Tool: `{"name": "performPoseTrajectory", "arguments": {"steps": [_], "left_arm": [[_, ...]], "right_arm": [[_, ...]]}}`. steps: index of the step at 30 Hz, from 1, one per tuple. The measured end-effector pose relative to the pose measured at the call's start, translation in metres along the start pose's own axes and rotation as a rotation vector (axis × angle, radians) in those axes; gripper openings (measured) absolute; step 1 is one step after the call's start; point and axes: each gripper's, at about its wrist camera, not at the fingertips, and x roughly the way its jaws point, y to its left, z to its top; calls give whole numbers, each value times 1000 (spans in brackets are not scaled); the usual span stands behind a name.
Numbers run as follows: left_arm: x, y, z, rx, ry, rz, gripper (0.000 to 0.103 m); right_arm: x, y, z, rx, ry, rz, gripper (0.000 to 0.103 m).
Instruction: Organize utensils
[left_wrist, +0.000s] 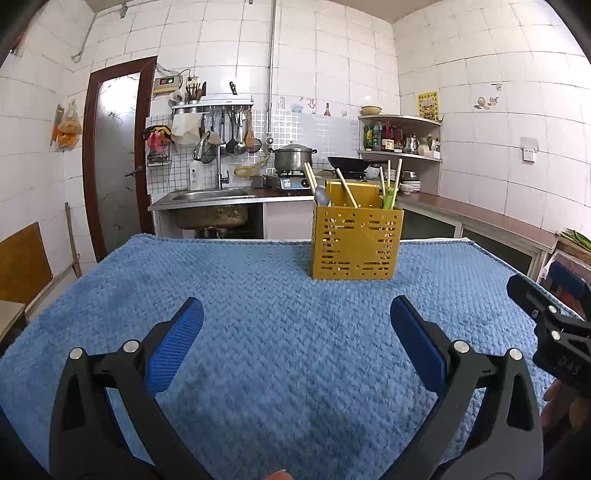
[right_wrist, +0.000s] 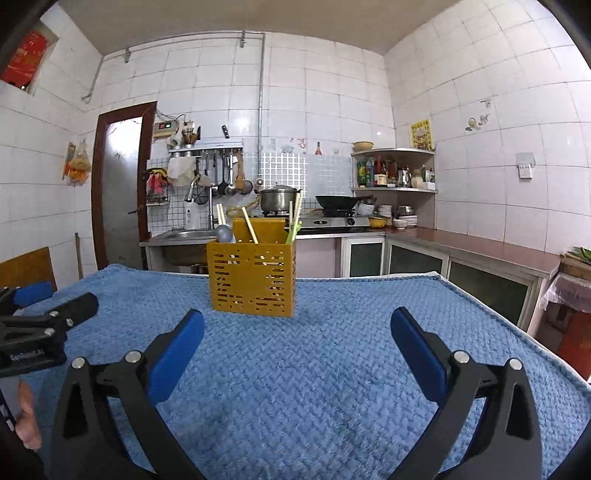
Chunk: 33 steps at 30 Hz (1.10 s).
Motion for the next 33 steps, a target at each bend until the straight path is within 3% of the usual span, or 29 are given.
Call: {"name": "performPoseTrajectory", "arguments": {"steps": [24, 33], "left_arm": [[24, -8, -14, 51, 96, 70, 98], [26, -11, -14, 63, 111, 84, 98]], "right_arm": [[26, 4, -13, -16, 144, 2, 99], [29, 5, -14, -19, 153, -1, 99]]}}
